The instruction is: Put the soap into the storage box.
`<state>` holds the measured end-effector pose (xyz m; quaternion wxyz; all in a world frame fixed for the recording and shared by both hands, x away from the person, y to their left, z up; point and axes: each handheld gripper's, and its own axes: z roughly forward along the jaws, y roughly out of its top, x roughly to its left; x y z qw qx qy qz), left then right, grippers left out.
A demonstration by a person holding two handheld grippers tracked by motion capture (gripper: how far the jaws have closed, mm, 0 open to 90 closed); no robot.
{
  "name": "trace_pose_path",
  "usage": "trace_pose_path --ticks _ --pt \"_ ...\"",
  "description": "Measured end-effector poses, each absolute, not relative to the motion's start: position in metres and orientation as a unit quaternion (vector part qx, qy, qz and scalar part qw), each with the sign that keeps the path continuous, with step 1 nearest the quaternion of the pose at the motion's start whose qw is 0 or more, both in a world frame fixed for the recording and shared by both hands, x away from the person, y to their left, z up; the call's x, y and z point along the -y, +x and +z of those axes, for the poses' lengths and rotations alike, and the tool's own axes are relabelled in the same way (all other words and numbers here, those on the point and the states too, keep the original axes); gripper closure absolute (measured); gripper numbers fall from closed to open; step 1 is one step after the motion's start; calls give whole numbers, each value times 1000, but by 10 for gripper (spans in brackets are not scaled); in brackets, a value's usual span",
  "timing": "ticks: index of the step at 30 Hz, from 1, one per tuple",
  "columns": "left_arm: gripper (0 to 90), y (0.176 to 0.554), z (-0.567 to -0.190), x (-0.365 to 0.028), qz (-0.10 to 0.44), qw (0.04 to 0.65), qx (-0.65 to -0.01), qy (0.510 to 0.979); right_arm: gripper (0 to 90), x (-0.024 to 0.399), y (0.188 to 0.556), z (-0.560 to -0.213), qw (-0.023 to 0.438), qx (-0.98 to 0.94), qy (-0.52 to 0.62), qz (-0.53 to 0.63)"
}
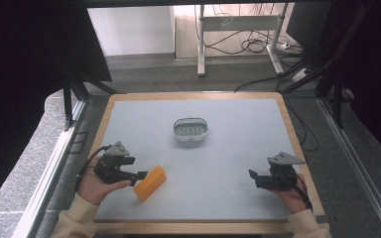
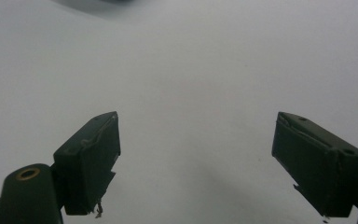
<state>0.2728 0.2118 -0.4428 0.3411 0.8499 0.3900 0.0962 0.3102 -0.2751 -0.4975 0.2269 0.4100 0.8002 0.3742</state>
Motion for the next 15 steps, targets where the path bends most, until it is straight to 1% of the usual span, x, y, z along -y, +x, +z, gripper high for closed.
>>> trace_pose_path --ticks 7,8,15 --pt "288 272 -445 -203 83 337 -382 856 155 274 309 -496 230 -798 412 375" --pt "288 272 -446 -200 74 339 -381 857 156 274 309 -496 230 -798 412 374" --pt "288 273 -450 -193 74 330 -385 859 156 272 309 -496 230 -799 408 378"
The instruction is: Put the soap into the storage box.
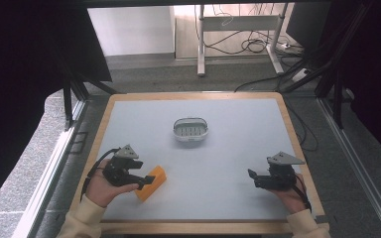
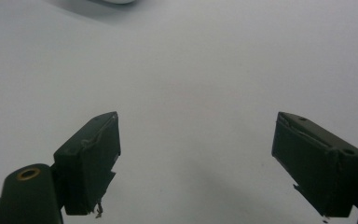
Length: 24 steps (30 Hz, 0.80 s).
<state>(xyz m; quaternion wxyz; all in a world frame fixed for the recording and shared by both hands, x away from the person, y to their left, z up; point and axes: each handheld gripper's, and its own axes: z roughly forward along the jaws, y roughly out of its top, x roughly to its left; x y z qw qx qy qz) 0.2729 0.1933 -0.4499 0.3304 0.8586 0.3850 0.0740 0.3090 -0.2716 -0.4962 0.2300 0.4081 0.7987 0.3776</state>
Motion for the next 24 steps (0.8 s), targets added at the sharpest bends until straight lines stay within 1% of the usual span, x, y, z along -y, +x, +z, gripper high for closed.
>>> trace_pose_path --ticks 10,24 --pt "285 277 -467 -183 75 293 -392 869 156 273 309 -496 231 -800 408 375" --pt "287 280 -482 -174 73 262 -396 877 155 273 309 -497 233 -800 408 373"
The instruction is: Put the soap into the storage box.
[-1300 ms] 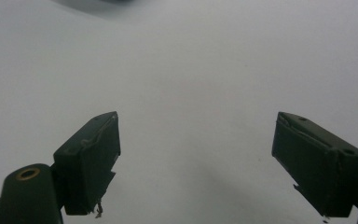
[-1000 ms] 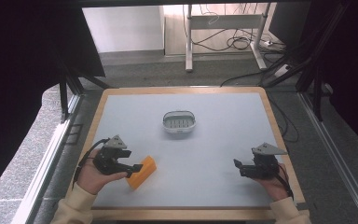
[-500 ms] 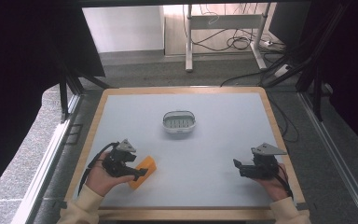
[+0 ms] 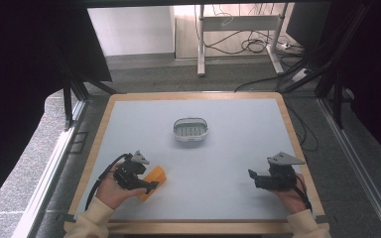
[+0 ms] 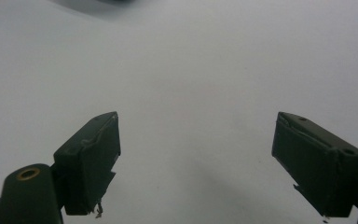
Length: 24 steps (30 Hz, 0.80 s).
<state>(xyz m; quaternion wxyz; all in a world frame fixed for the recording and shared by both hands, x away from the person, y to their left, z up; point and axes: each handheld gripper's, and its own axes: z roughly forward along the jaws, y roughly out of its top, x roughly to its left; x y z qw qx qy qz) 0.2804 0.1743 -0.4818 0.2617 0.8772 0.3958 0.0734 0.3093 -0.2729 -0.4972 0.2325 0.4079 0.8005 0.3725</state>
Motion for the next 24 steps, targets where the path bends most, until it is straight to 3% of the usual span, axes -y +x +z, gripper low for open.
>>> trace_pose_path --ticks 9,15,18,24 --pt "345 283 -495 -167 71 232 -398 885 155 273 309 -497 233 -800 408 373" --pt "554 283 -499 -163 75 211 -398 890 156 273 310 -498 233 -800 409 371" --pt "608 282 -499 -160 68 209 -402 889 156 273 309 -497 233 -800 409 372" --pt "615 282 -499 -161 69 212 -407 886 155 274 309 -497 233 -800 409 372"
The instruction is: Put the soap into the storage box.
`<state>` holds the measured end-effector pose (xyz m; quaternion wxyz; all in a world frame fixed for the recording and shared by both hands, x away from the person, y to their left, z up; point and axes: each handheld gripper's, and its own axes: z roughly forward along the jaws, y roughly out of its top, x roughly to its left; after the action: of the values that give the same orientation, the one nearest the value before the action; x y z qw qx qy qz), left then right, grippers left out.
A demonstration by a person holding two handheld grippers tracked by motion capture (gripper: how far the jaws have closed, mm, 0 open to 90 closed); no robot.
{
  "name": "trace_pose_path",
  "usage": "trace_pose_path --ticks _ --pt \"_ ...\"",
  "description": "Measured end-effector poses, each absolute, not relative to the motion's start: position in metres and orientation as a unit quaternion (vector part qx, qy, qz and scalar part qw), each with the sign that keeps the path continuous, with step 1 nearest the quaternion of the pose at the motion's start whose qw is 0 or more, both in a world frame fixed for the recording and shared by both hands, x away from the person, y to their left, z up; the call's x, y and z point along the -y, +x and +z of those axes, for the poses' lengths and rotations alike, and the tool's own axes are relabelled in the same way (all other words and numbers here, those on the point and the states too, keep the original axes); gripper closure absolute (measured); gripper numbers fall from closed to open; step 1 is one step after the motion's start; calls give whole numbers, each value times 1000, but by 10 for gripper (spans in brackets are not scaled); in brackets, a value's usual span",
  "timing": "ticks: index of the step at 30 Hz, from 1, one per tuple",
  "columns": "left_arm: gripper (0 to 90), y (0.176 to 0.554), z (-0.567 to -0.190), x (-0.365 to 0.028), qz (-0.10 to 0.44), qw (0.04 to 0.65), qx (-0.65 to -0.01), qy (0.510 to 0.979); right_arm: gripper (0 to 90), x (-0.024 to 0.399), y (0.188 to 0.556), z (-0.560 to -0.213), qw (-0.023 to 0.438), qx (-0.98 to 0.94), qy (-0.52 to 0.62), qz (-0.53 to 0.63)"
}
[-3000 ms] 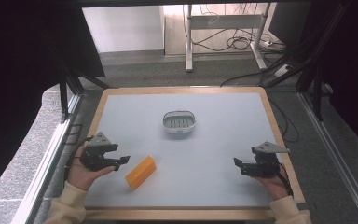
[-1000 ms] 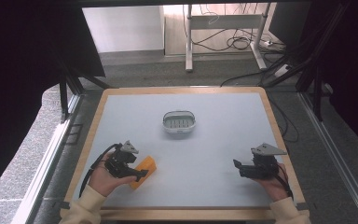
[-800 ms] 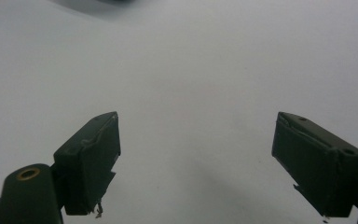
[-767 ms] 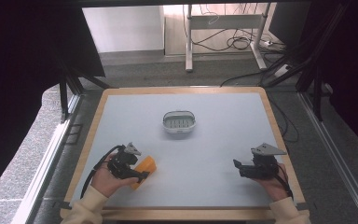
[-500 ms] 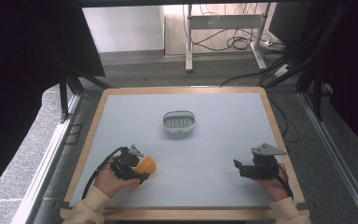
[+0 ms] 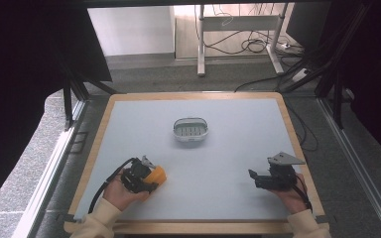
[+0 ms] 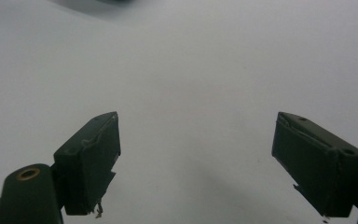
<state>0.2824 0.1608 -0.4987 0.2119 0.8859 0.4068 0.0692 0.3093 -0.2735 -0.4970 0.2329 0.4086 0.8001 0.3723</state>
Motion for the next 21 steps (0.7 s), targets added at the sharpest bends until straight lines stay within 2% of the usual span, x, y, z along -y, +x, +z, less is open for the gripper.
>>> trace_pose_path --ticks 21 --pt "617 282 -494 -165 59 236 -389 889 156 274 309 -497 229 -801 406 376"
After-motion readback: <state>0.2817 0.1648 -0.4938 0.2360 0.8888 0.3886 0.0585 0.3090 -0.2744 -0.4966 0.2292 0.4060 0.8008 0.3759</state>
